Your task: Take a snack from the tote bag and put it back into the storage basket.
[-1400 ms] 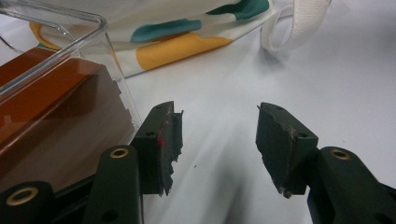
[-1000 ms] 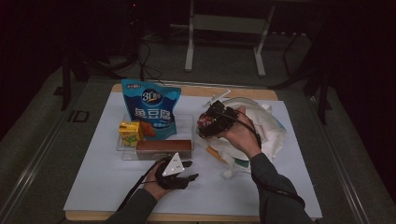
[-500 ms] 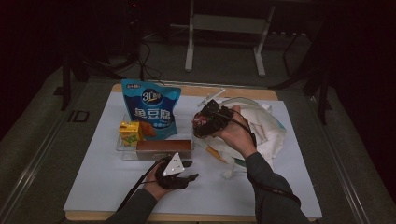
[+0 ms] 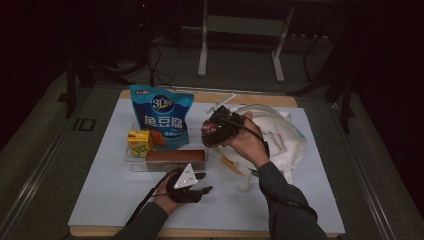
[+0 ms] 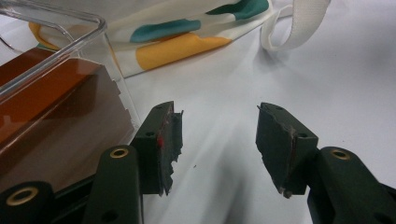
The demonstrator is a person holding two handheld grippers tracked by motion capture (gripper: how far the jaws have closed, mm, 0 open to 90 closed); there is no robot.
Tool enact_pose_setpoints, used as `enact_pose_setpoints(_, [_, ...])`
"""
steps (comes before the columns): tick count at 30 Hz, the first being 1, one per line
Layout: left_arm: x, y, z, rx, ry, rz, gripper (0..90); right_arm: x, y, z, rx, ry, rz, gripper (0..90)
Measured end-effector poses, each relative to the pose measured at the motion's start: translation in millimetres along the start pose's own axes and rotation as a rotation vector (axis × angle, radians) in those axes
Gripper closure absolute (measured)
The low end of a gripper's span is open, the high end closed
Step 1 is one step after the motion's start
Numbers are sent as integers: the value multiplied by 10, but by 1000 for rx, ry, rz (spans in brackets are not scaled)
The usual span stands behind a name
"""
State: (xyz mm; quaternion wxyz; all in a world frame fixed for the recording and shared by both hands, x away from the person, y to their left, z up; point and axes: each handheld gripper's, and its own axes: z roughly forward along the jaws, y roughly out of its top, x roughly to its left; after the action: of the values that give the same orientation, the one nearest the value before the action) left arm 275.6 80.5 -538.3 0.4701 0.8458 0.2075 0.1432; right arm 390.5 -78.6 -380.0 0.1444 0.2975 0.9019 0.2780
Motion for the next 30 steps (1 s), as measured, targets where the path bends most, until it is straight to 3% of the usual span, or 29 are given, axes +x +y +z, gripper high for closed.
enact_pose_setpoints(30, [-4,0,1,-2,0,-1,476,142,200,121,-12,16,3,258])
